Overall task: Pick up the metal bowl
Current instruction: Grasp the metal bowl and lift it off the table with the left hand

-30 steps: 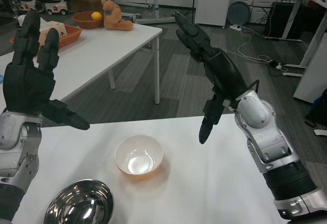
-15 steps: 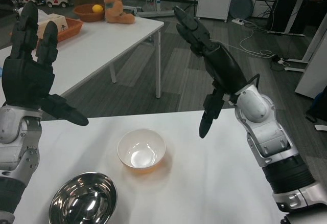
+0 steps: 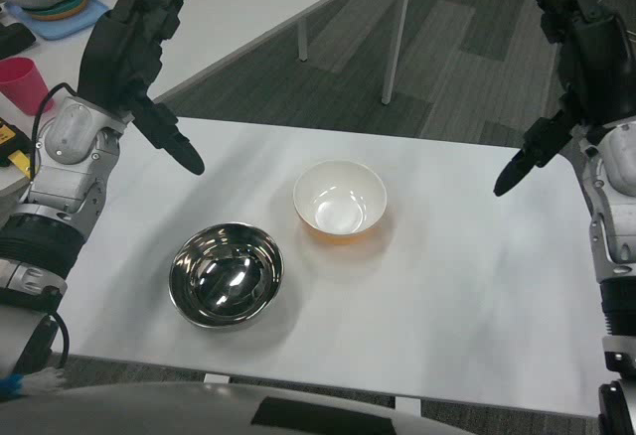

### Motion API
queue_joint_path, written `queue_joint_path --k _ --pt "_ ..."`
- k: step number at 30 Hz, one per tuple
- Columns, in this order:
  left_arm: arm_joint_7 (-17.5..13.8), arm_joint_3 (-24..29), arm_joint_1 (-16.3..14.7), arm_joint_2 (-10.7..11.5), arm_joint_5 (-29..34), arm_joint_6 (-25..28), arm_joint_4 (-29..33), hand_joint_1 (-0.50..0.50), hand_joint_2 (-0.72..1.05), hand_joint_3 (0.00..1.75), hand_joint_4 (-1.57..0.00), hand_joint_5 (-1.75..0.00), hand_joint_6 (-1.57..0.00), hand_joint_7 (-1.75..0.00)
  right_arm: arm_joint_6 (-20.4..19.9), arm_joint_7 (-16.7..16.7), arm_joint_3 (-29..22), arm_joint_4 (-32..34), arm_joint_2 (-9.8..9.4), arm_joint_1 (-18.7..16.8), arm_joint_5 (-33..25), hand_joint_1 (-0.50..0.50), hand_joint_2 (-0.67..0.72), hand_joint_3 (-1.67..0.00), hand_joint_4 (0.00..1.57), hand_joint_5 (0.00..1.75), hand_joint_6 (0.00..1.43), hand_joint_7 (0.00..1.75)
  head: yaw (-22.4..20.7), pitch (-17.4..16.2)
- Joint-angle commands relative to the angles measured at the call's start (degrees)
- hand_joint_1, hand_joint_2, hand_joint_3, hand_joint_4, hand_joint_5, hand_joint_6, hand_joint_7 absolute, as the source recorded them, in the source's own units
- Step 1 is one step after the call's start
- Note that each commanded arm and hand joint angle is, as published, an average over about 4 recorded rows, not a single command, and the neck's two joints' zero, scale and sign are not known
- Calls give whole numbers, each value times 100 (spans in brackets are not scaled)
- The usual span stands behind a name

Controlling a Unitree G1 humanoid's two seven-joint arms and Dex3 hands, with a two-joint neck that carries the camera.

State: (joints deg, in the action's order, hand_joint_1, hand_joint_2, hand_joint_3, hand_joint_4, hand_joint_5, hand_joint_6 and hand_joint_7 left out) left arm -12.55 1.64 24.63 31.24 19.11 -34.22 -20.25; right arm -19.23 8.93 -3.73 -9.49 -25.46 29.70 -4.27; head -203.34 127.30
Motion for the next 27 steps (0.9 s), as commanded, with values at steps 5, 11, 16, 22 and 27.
queue_joint_path --k 5,11,16,22,27 --pt "159 -678 -824 1154 -134 -1300 72 -49 -17 0 0 0 0 -7 -340 -185 -147 -513 -82 -8 -4 -42 53 0 0 0 0 0 -424 17" --pt "-12 -151 -1699 1611 -1173 -1236 562 -48 -10 0 0 0 0 -7 -500 -293 -143 -838 -91 -34 -24 -41 55 0 0 0 0 0 -607 -7" --pt "-445 52 -2145 1844 -1753 -689 1078 -48 -8 0 0 0 0 -7 -593 -359 -99 -1014 -135 -34 -30 -42 57 0 0 0 0 0 -739 2" --pt "-751 -120 -2496 1947 -1979 -678 1148 -48 10 0 0 0 0 -7 -643 -423 13 -1214 -227 -34 -83 -42 60 0 0 0 0 0 -782 85" --pt "-817 -562 -2562 2059 -2094 -850 1025 -48 23 0 0 0 0 -7 -681 -456 143 -1398 -280 -34 -208 -42 60 0 0 0 0 0 -797 19"
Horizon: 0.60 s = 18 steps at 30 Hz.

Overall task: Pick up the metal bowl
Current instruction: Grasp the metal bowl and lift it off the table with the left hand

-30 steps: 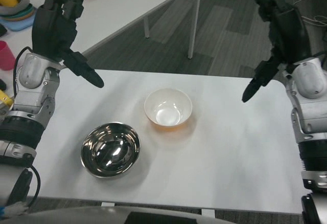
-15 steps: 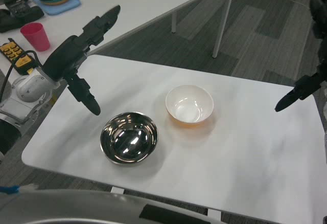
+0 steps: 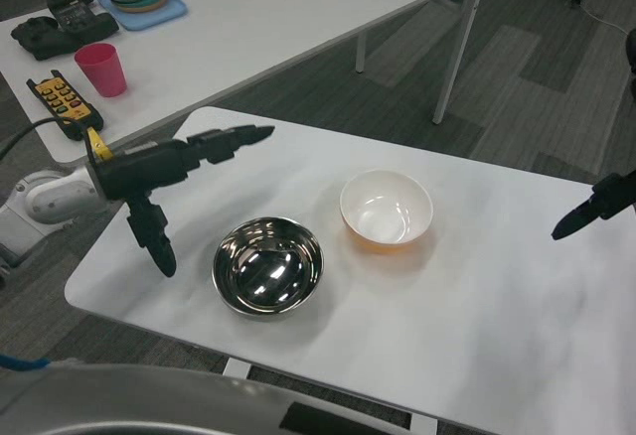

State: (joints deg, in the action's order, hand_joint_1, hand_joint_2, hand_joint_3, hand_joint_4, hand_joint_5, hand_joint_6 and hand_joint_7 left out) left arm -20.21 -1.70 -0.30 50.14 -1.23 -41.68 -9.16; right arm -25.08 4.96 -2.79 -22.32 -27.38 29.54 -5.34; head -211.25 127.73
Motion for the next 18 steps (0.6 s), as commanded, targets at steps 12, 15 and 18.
queue_joint_path --k 12,15,18 --pt "-282 -1772 1210 1154 -123 -9 -196 -48 27 0 -3 0 0 -23 -164 -100 398 -752 -167 285 -349 -42 60 0 0 0 0 0 -167 53" --pt "-660 -2212 1555 1349 -40 257 -187 -48 41 0 -16 0 0 -28 -226 -109 626 -1002 -255 452 -424 -42 60 0 0 0 0 0 -267 55" --pt "-829 -2164 1674 1340 -203 307 -146 -48 43 0 -4 0 0 -28 -254 -109 701 -1132 -307 542 -424 -42 60 0 0 0 0 0 -358 94"
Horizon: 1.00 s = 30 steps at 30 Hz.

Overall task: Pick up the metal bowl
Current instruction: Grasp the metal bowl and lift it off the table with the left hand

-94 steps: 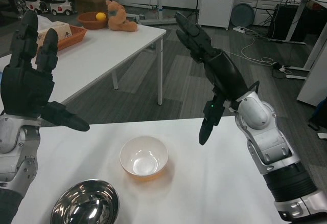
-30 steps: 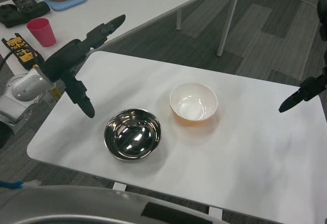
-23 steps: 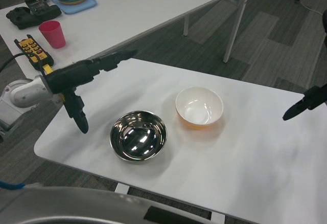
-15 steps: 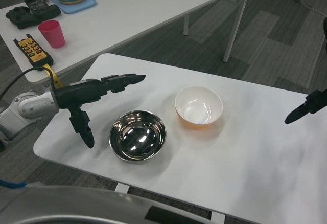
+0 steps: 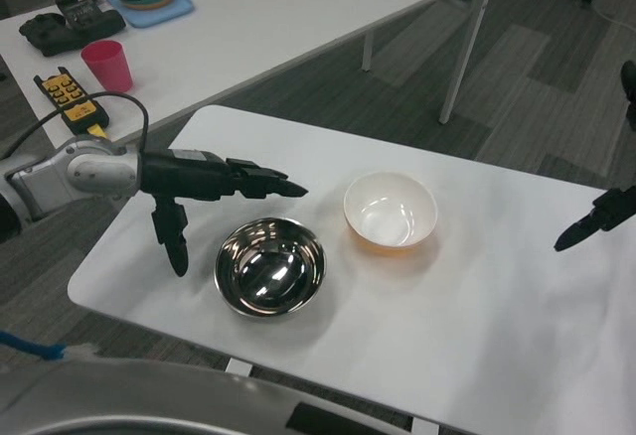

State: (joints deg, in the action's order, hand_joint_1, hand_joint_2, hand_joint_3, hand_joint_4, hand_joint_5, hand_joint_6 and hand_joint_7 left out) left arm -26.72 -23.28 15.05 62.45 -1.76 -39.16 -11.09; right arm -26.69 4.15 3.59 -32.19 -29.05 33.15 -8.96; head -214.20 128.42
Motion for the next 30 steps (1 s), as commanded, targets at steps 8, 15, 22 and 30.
queue_joint_path --k 8,15,22,30 --pt "-132 265 196 21 -929 58 425 -48 34 0 0 0 0 -28 -213 -55 168 -281 -235 337 -119 -42 60 0 0 0 0 0 -5 131" --pt "101 -36 442 -1 -1160 106 687 -48 34 0 0 0 0 -28 -310 -51 296 -279 -277 258 -286 -42 60 0 0 0 0 0 221 156" --pt "246 -629 939 -40 -1287 155 819 -48 34 0 -2 0 0 -28 -310 -46 344 -296 -347 245 -361 -42 60 0 0 0 0 0 341 116" --pt "336 -1238 1327 -199 -1340 155 880 -48 29 0 -4 0 0 -28 -319 -46 494 -336 -448 271 -460 -42 60 0 0 0 0 0 307 15"
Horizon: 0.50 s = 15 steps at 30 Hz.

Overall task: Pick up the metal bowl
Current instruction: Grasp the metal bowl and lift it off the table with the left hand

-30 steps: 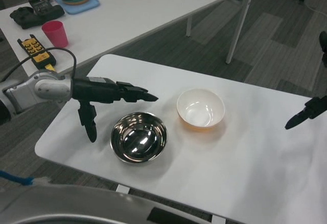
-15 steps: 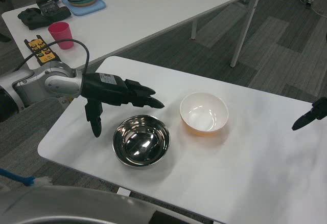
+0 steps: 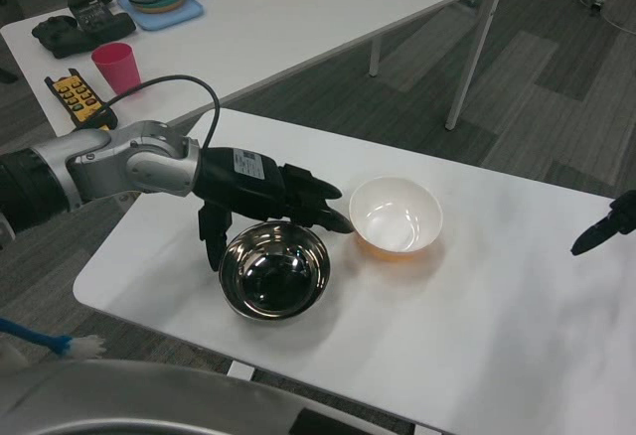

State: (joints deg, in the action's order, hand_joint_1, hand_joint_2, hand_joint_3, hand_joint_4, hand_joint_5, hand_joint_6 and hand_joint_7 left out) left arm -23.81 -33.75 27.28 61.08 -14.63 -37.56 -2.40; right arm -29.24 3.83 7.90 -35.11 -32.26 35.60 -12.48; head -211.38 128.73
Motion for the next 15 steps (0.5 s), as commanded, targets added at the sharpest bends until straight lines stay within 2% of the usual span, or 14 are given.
queue_joint_path --k 1,6,10,15 --pt "47 -216 107 -79 -57 -6 11 -48 27 0 -4 0 0 -28 -64 -13 71 -49 -131 26 -119 -42 60 0 0 0 0 0 49 -27" --pt "40 -453 102 -222 -110 -6 -2 -48 25 0 -4 0 0 -28 -64 -13 174 -104 -188 61 -181 -42 60 0 0 0 0 0 119 -63" --pt "23 -559 69 -257 -130 -6 -37 -48 29 0 -4 0 0 -28 -67 -13 284 -101 -245 103 -249 -42 60 0 0 0 0 0 -24 -69" --pt "-1 -387 -91 -364 -154 -11 -41 -48 16 0 -4 0 0 -28 -91 -13 348 -97 -281 109 -321 -42 60 0 0 0 0 0 -149 -21"
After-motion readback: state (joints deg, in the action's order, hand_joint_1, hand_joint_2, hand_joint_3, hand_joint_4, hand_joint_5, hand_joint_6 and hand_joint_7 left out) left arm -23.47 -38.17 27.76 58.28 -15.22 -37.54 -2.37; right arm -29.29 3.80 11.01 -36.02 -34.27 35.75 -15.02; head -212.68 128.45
